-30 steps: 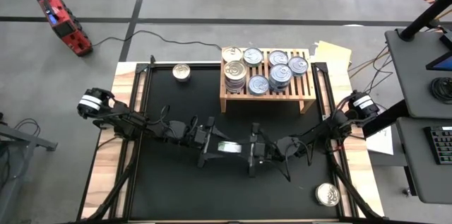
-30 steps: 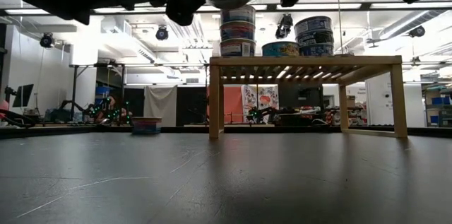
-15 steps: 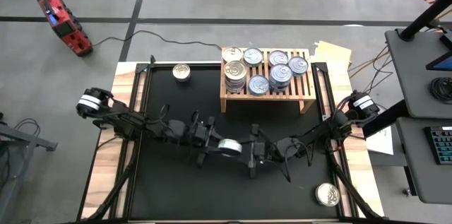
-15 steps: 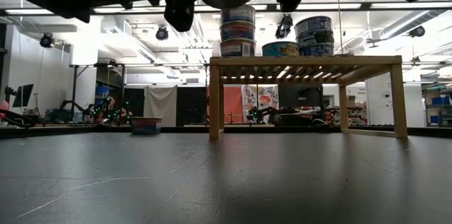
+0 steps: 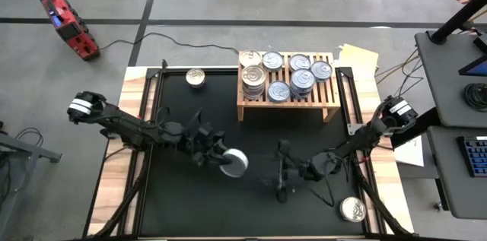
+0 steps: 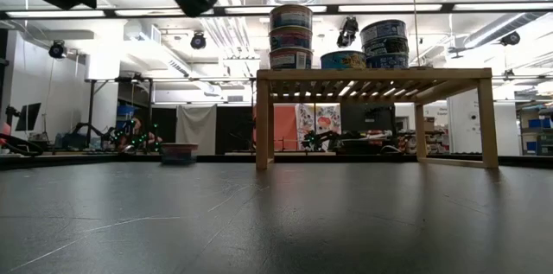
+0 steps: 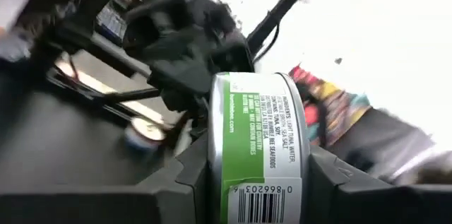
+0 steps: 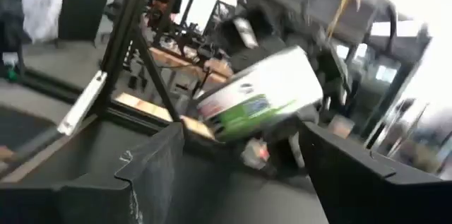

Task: Stack canned seafood by type on shelf
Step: Put the green tuna can on the shelf

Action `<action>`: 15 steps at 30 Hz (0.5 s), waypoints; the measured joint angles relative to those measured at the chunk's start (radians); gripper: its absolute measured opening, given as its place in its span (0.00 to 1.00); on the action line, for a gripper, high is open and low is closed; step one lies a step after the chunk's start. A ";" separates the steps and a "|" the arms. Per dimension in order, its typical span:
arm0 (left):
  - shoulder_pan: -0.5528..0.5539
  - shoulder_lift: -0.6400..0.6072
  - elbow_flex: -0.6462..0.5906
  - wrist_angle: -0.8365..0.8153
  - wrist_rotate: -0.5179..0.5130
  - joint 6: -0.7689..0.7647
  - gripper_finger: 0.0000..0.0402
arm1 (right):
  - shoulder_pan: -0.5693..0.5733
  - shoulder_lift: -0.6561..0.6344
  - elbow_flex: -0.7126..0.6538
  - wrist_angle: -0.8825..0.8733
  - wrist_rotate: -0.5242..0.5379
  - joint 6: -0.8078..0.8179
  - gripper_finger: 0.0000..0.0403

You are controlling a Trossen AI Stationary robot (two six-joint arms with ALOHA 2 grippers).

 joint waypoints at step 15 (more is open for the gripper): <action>0.003 -0.149 -0.126 -0.001 -0.047 -0.523 0.29 | 0.095 0.098 0.219 -0.296 0.312 -0.933 0.76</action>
